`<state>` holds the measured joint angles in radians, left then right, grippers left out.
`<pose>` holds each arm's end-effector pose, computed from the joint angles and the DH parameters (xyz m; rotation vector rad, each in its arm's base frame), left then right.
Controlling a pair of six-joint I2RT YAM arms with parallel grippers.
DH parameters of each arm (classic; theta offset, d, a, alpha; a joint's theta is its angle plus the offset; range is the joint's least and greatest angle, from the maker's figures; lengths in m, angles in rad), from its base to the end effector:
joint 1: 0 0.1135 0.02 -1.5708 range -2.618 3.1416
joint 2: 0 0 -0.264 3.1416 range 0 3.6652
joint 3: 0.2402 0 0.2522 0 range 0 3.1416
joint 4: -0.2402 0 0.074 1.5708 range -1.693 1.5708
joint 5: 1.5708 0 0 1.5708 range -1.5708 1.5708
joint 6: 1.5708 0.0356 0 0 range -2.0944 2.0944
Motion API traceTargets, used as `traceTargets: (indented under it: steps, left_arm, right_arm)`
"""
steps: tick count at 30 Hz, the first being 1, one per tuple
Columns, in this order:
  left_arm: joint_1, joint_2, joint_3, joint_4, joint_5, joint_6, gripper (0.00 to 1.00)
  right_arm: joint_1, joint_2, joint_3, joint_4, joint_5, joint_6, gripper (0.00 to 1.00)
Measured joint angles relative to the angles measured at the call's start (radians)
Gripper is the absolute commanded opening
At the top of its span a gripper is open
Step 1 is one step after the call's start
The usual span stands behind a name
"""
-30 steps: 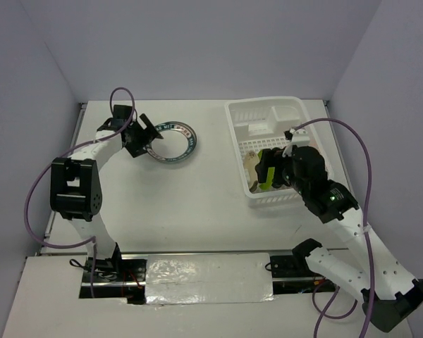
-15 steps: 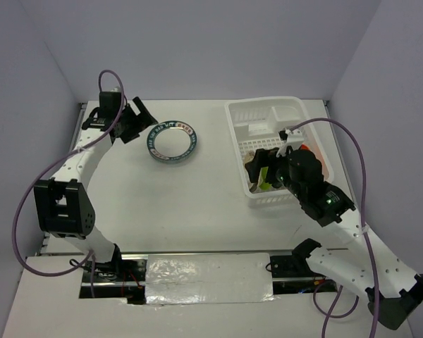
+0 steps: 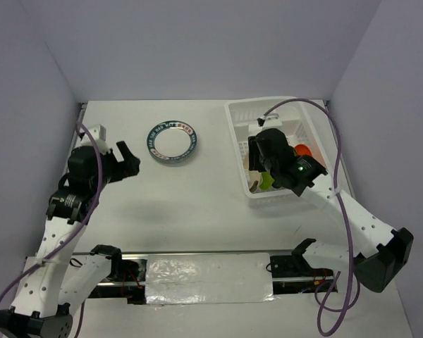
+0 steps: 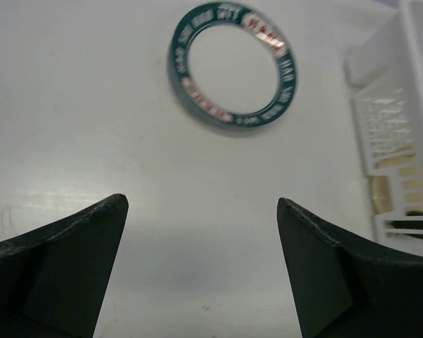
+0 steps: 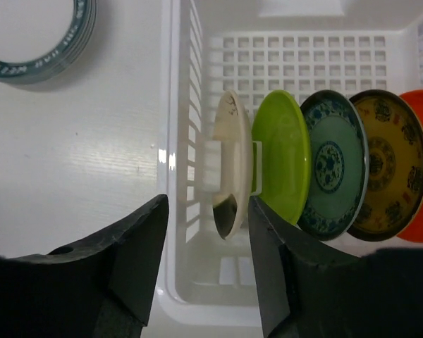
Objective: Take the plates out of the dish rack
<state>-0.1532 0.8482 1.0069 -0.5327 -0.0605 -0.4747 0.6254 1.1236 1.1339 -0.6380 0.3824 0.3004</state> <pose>0.1780 -0.0253 0.3695 -0.3537 1.9287 -0.3563 0.1998 0.1279 0.3512 -0.1377 2.1449 0.1166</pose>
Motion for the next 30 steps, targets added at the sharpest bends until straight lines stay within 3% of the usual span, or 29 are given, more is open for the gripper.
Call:
traceTargets:
  steps: [3, 11, 16, 21, 30]
  left_arm:
    - [-0.006, -0.074, -0.106, -0.061, -0.062, 0.010, 1.00]
    - [-0.027, 0.004, -0.126, -0.066, -0.094, 0.033, 1.00]
    - [-0.027, 0.025, -0.126, -0.066, -0.088, 0.039, 0.99]
    - [-0.028, 0.024, -0.126, -0.066, -0.084, 0.053, 1.00]
    - [-0.037, 0.025, -0.126, -0.066, -0.072, 0.056, 0.99]
  right_arm:
    - [0.035, 0.062, 0.026, -0.047, 0.059, 0.005, 0.51]
    - [0.061, 0.255, 0.064, -0.107, 0.208, 0.021, 0.47]
    - [0.061, 0.272, 0.055, -0.114, 0.259, 0.017, 0.39]
    - [0.061, 0.299, 0.036, -0.106, 0.281, 0.012, 0.37]
    - [0.061, 0.378, 0.030, -0.103, 0.336, 0.013, 0.19]
